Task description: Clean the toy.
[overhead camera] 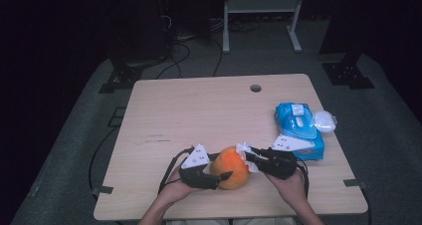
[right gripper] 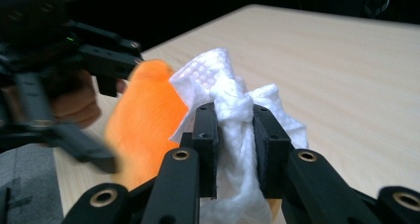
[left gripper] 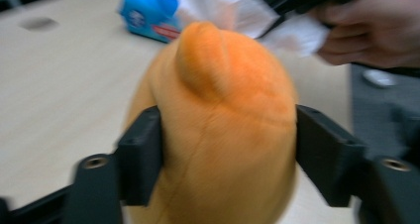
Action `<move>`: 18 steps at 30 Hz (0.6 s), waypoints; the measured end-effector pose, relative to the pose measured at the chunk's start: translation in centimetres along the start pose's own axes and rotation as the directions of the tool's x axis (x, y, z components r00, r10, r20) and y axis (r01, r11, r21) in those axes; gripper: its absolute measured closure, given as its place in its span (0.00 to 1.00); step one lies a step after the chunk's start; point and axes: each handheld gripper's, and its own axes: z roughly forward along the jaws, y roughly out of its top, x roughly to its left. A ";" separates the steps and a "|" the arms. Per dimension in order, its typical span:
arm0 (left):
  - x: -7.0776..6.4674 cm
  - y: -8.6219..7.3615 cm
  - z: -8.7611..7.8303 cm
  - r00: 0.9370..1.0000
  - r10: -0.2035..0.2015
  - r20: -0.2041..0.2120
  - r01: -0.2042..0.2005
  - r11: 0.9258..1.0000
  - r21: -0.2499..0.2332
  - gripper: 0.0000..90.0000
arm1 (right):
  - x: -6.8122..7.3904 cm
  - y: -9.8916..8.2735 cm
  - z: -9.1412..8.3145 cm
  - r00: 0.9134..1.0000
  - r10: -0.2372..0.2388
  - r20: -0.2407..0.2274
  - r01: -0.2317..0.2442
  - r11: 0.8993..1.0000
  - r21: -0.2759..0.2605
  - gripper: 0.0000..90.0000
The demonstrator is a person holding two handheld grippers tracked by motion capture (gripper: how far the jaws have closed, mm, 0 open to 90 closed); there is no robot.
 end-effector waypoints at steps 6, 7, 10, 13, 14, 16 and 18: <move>0.8 -0.6 0.6 0.997 -0.069 0.019 0.069 0.997 0.019 0.14 | 0.4 -0.1 0.1 0.996 0.024 -0.082 -0.025 1.000 -0.008 0.82; 0.6 -0.8 0.7 0.998 -0.059 0.020 0.059 0.998 0.012 0.17 | 1.0 0.1 0.3 0.995 0.001 -0.096 -0.002 1.000 -0.006 0.82; 0.1 -0.4 0.4 1.000 -0.009 -0.022 0.009 1.000 -0.004 0.36 | 2.4 0.7 0.5 0.987 -0.035 -0.155 0.030 0.999 -0.034 0.82; 0.4 -0.2 -0.1 0.998 -0.045 -0.047 0.043 0.999 -0.029 0.42 | 1.9 0.9 0.3 0.994 -0.035 -0.106 0.030 0.998 -0.049 0.82; 0.7 -0.3 -0.3 0.996 -0.065 -0.058 0.064 0.997 -0.033 0.42 | 1.5 0.7 0.2 0.998 -0.020 -0.064 0.018 0.999 -0.040 0.82; 1.4 -0.6 -0.4 0.990 -0.127 -0.066 0.124 0.991 -0.050 0.41 | 0.4 -0.1 0.2 1.000 -0.012 0.012 0.012 1.000 -0.004 0.82; 1.6 -0.8 -0.3 0.986 -0.153 -0.067 0.150 0.987 -0.056 0.41 | -0.2 -0.8 0.3 0.999 0.037 0.001 -0.037 0.999 -0.008 0.82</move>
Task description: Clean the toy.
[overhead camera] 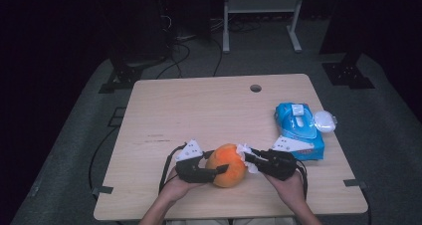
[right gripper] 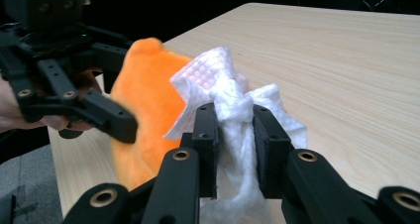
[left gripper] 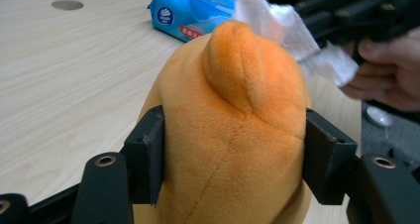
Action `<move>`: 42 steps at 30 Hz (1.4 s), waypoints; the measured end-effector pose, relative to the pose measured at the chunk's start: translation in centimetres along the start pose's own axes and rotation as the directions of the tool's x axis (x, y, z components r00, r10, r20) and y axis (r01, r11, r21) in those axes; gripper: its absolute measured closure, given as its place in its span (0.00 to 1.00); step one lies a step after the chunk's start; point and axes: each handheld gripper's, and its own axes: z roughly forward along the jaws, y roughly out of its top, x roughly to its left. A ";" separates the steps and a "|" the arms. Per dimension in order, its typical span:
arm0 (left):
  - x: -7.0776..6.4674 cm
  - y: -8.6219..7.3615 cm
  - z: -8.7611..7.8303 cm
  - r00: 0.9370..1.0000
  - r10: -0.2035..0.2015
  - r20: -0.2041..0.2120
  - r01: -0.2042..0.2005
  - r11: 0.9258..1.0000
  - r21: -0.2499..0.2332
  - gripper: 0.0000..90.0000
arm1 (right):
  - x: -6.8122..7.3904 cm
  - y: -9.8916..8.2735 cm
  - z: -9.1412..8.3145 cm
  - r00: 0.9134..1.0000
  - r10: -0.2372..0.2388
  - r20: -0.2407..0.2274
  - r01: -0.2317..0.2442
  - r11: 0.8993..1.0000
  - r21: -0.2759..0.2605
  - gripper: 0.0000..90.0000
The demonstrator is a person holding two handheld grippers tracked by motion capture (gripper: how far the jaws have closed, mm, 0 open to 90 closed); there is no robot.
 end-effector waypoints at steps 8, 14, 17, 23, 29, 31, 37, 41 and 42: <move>0.6 -0.2 -0.2 0.999 -0.050 -0.010 0.050 0.999 -0.005 0.39 | 1.7 0.6 0.7 0.997 -0.073 -0.040 0.072 0.997 -0.007 0.82; 0.3 -0.3 0.1 0.998 -0.063 -0.023 0.063 0.998 -0.007 0.36 | 0.4 -0.5 0.6 0.998 -0.060 0.029 0.059 0.998 0.029 0.82; -0.3 -0.3 0.5 0.999 -0.034 -0.012 0.034 0.999 0.000 0.35 | 1.8 0.4 0.5 0.995 -0.086 -0.052 0.085 0.996 -0.021 0.82; -0.5 0.0 0.4 0.999 0.029 0.029 -0.030 0.999 0.032 0.23 | 2.0 0.2 0.5 0.994 -0.089 -0.062 0.088 0.996 -0.011 0.82; -1.9 0.4 0.1 0.978 0.184 -0.100 -0.187 0.982 -0.024 0.45 | 2.8 1.4 0.2 0.990 -0.123 -0.065 0.120 0.992 -0.046 0.82; -2.1 0.5 0.0 0.966 0.229 -0.121 -0.231 0.973 -0.001 0.44 | 2.0 1.5 0.2 0.995 -0.086 -0.051 0.084 0.995 -0.055 0.82; -1.4 0.0 0.2 0.986 0.166 -0.011 -0.166 0.986 0.030 0.28 | 0.3 -0.1 0.8 0.999 0.001 -0.041 0.000 1.000 0.005 0.82; -1.7 -0.4 0.1 0.981 0.189 0.034 -0.190 0.981 0.042 0.31 | 2.2 1.0 0.5 0.994 -0.056 -0.088 0.054 0.998 -0.026 0.82; -1.8 -0.4 0.1 0.979 0.198 0.047 -0.200 0.979 0.045 0.31 | 2.4 1.2 0.5 0.994 -0.070 -0.084 0.069 0.997 -0.024 0.82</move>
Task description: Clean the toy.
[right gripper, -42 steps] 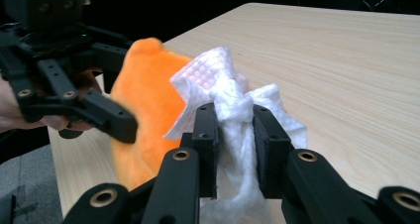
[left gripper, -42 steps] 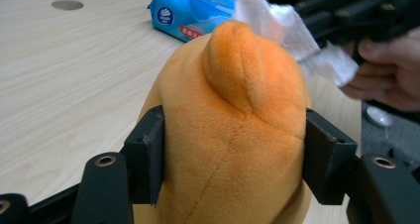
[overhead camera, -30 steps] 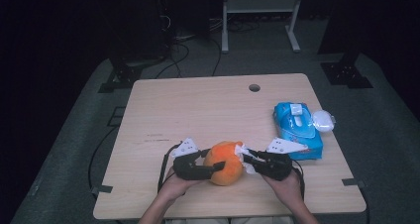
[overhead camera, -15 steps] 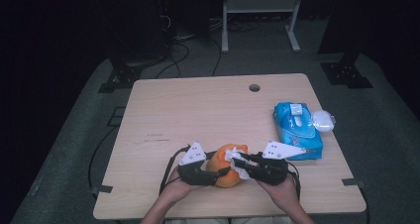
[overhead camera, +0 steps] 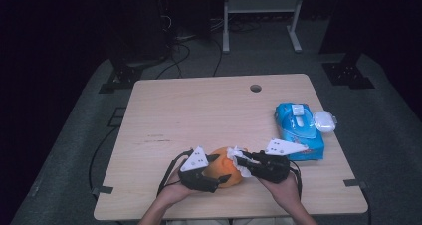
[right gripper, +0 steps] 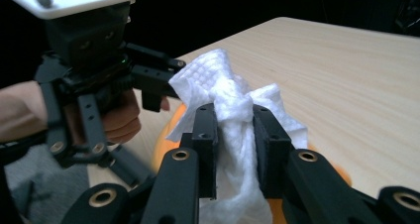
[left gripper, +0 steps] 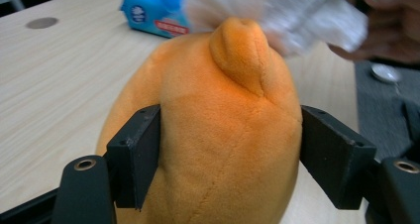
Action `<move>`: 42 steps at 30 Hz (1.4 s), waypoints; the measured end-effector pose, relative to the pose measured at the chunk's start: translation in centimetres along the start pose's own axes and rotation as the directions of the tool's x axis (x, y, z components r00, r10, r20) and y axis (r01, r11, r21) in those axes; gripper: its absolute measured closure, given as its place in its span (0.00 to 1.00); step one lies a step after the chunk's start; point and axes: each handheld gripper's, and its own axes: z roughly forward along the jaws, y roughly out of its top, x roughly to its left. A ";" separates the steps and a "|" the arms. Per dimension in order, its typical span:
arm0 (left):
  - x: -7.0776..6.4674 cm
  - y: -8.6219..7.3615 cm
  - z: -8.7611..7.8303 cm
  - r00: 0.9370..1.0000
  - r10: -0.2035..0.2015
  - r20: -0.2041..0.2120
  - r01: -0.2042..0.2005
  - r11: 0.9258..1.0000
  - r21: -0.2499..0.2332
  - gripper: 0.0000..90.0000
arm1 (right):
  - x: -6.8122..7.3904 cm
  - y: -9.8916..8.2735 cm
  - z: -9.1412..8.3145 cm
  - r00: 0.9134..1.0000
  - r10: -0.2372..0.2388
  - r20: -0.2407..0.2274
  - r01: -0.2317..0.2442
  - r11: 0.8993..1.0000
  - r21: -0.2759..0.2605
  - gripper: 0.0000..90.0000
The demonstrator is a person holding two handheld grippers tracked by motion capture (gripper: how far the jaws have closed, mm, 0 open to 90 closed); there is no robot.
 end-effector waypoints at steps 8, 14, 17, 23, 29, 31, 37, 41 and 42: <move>0.9 0.0 -0.2 0.999 -0.041 -0.011 0.041 0.999 0.002 0.17 | -1.2 -0.8 -0.2 0.999 0.036 0.013 -0.036 0.999 0.017 0.82; 0.6 -0.4 -0.2 1.000 0.017 0.011 -0.017 1.000 0.020 0.38 | 0.9 0.2 -0.2 0.997 -0.010 -0.071 0.009 1.000 -0.006 0.82; 0.4 -0.5 -0.3 0.999 0.030 0.014 -0.030 0.999 0.026 0.41 | 1.7 0.4 0.2 0.996 -0.079 -0.044 0.080 0.996 0.031 0.82; 0.5 -0.4 -0.1 0.999 0.025 0.029 -0.026 0.999 0.024 0.34 | -0.8 -0.5 -0.3 1.000 0.005 0.018 -0.006 0.999 0.051 0.82; 0.1 -0.2 0.2 0.999 0.035 0.021 -0.036 0.999 0.022 0.28 | 1.2 0.3 -0.2 0.998 -0.045 -0.050 0.046 0.999 0.021 0.82; -0.1 -0.3 0.2 0.999 0.043 0.023 -0.043 0.999 0.033 0.34 | 2.4 0.5 0.1 0.993 -0.094 -0.070 0.096 0.995 0.036 0.82; 0.1 -0.6 -0.1 0.998 0.059 0.029 -0.060 0.997 0.037 0.39 | 0.4 0.0 0.1 0.997 -0.067 0.023 0.065 0.995 0.076 0.82; -0.1 0.3 0.2 0.999 -0.011 0.033 0.010 1.000 0.023 0.24 | -0.5 -0.5 -0.3 0.999 -0.006 0.041 0.003 0.998 0.062 0.82; -0.3 0.5 0.3 0.999 -0.008 0.037 0.008 1.000 0.021 0.21 | -0.1 -0.4 -0.1 1.000 -0.012 0.024 0.010 0.998 0.058 0.82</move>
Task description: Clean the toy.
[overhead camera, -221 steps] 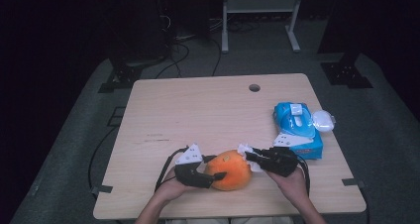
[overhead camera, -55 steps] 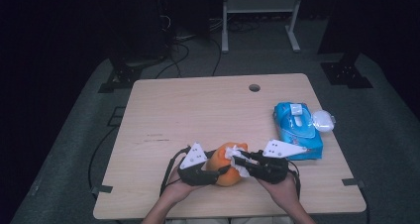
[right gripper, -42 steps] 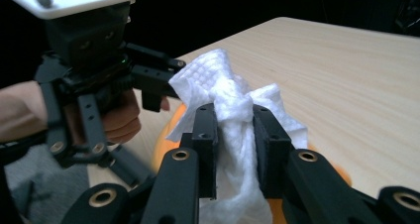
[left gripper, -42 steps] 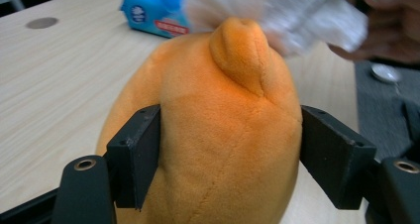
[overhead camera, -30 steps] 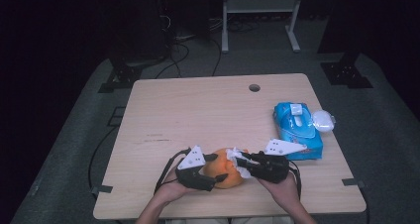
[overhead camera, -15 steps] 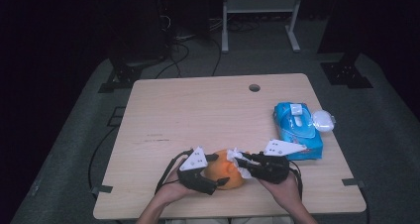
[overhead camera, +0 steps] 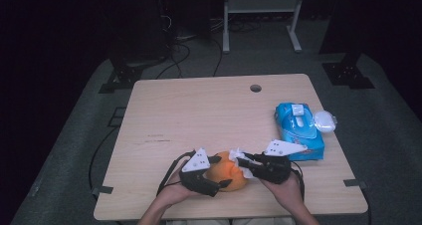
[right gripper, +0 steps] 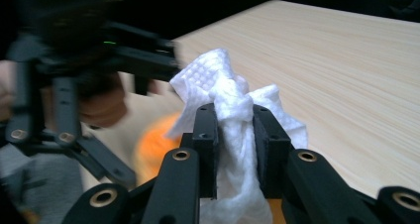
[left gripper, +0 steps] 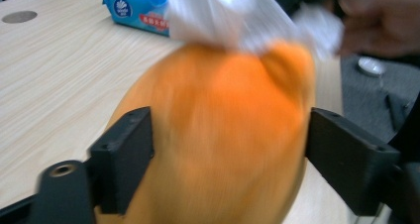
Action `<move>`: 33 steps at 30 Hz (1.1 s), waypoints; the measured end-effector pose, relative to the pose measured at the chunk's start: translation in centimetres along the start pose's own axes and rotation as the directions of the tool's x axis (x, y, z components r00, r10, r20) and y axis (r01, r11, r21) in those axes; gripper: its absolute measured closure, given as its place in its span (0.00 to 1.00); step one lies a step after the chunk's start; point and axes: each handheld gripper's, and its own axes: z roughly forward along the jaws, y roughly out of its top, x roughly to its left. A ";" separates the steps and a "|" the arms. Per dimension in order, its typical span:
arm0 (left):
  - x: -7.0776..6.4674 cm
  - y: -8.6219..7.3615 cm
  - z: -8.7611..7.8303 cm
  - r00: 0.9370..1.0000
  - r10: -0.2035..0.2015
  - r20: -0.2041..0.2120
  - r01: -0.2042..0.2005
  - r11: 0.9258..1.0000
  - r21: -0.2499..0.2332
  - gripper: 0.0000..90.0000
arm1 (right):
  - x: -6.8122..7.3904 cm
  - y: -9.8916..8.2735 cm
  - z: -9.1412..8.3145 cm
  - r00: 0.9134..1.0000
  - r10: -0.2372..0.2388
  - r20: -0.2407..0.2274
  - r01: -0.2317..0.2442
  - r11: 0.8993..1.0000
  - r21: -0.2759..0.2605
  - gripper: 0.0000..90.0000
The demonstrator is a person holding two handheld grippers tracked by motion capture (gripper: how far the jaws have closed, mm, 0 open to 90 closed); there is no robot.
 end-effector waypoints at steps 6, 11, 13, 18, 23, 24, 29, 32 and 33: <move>0.1 -0.7 -0.3 0.998 0.065 0.009 -0.065 0.998 0.007 0.36 | 0.3 0.0 0.7 0.998 0.004 -0.070 -0.005 1.000 -0.008 0.82; 0.7 -1.1 -0.8 0.998 0.068 0.015 -0.068 0.998 0.008 0.41 | -2.3 -1.2 0.2 0.998 0.067 0.018 -0.067 0.998 0.000 0.82; 1.0 -1.3 -0.9 0.998 0.060 0.023 -0.061 0.998 0.004 0.42 | -3.0 -1.6 0.0 0.995 0.083 0.048 -0.084 0.996 0.006 0.82; 1.6 -1.6 -1.4 0.999 0.039 0.029 -0.039 0.999 0.003 0.43 | -2.1 -0.9 -0.1 0.998 0.063 0.018 -0.063 0.998 -0.014 0.82; 2.2 -1.8 -1.7 1.000 -0.007 0.025 0.007 1.000 -0.018 0.43 | -2.7 -1.3 -0.1 0.996 0.083 0.033 -0.082 0.997 -0.006 0.82; 2.3 -1.8 -1.7 1.000 -0.008 0.025 0.008 1.000 -0.018 0.43 | -3.2 -1.5 -0.2 0.994 0.093 0.052 -0.094 0.996 0.000 0.82; 2.6 -1.9 -2.0 0.999 -0.024 0.036 0.025 0.999 -0.023 0.43 | -3.4 -1.6 -0.5 0.992 0.124 0.034 -0.124 0.992 -0.022 0.82; 2.8 -2.0 -2.1 0.999 -0.039 0.035 0.040 0.999 -0.025 0.43 | -3.2 -1.6 -0.1 0.993 0.114 0.008 -0.114 0.993 -0.019 0.82; 2.8 -2.0 -2.1 0.999 -0.042 0.033 0.042 0.999 -0.025 0.43 | -3.7 -1.9 -0.1 0.991 0.134 0.007 -0.134 0.991 -0.019 0.82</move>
